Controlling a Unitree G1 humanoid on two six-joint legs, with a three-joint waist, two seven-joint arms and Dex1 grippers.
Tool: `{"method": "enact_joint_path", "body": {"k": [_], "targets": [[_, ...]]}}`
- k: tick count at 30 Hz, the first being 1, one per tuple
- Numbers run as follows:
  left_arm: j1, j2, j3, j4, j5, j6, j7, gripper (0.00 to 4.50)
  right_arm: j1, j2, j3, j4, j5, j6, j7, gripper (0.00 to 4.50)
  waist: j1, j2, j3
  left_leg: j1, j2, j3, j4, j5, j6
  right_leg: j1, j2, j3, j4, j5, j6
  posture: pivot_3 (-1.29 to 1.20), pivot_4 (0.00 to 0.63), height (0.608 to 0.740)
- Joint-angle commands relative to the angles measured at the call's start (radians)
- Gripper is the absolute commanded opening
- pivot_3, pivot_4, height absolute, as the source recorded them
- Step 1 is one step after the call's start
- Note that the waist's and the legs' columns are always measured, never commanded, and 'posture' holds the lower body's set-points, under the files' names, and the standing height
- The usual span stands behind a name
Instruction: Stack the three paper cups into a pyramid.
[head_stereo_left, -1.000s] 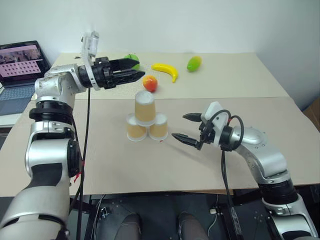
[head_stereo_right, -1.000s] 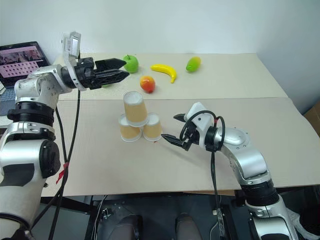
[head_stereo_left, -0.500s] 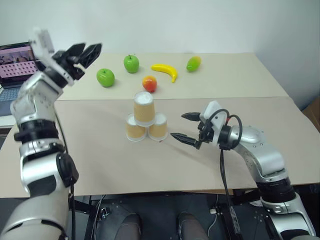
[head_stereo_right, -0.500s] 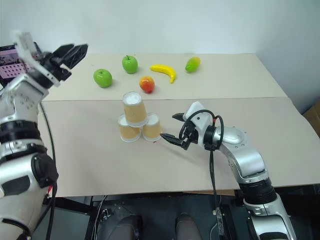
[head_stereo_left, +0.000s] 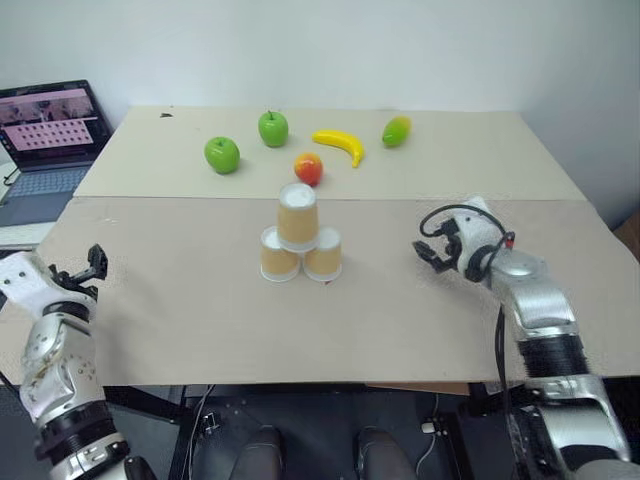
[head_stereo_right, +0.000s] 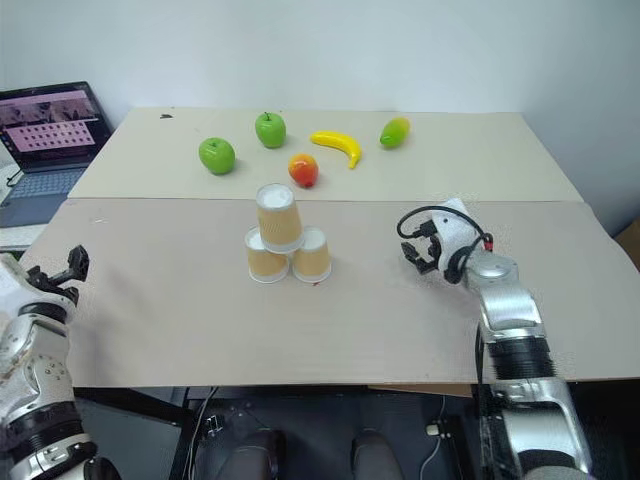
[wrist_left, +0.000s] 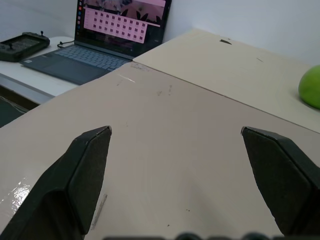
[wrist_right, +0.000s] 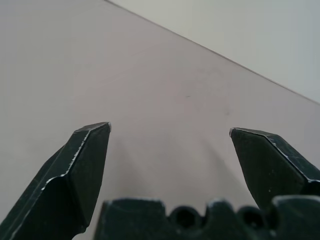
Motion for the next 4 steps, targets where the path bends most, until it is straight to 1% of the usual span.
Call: {"method": "enact_joint_path", "body": {"k": [1, 4], "targets": [[0.009, 0.001, -0.019, -0.013, 0.001, -0.078, 0.005, 4.43, -0.024, 0.048, -0.070, 0.076, -0.011, -0.070, -0.109, 4.50, 0.000, 0.000, 0.000, 0.000, 0.000, 0.000, 0.000, 0.000, 0.000, 0.000, 0.000, 0.000, 0.000, 0.000, 0.000, 0.00, 0.150, 0.732], [0.007, -0.008, -0.041, 0.002, -0.008, -0.103, -0.004, 4.43, -0.017, 0.068, -0.084, 0.126, -0.017, -0.121, -0.140, 4.50, 0.003, 0.000, 0.000, 0.000, 0.000, 0.000, 0.000, 0.000, 0.000, 0.000, 0.000, 0.000, 0.000, 0.000, 0.000, 0.00, 0.150, 0.732]]}}
